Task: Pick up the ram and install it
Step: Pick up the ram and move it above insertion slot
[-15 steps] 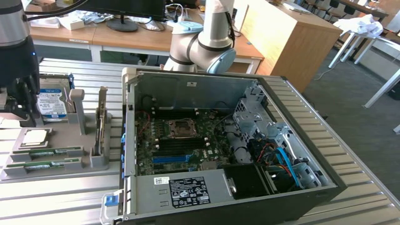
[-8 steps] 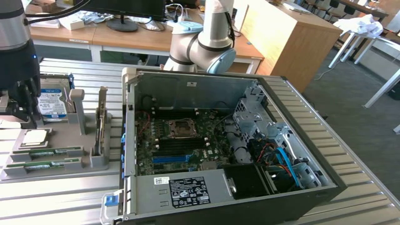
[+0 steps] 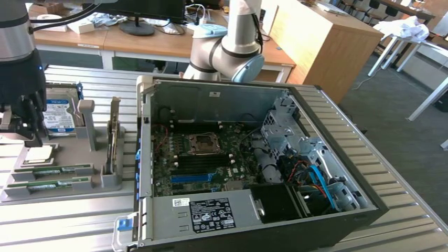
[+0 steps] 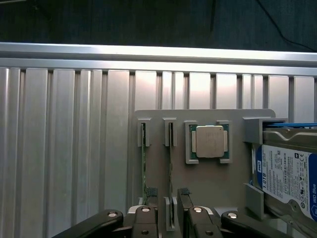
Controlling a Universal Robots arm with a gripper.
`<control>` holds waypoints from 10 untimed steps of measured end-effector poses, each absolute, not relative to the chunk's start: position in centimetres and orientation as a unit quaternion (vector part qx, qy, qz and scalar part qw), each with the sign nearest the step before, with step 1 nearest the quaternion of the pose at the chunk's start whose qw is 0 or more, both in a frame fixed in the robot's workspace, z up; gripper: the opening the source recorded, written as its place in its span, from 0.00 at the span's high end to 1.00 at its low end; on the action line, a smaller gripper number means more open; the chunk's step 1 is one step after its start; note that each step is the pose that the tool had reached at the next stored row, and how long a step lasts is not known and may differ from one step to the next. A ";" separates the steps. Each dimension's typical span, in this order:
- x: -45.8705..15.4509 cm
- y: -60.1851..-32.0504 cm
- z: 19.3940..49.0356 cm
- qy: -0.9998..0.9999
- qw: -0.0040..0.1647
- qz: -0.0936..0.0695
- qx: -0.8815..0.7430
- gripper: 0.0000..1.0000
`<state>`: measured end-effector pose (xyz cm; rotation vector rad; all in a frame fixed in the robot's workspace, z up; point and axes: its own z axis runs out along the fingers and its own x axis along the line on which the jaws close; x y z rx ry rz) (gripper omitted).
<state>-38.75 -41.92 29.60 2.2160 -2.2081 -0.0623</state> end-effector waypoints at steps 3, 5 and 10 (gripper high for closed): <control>-38.7 -41.9 29.4 -0.706 0.006 -0.020 0.708 0.70; -38.7 -41.9 29.4 -0.706 0.006 -0.020 0.708 0.70; -38.7 -42.0 29.4 -0.706 0.006 -0.020 0.708 0.70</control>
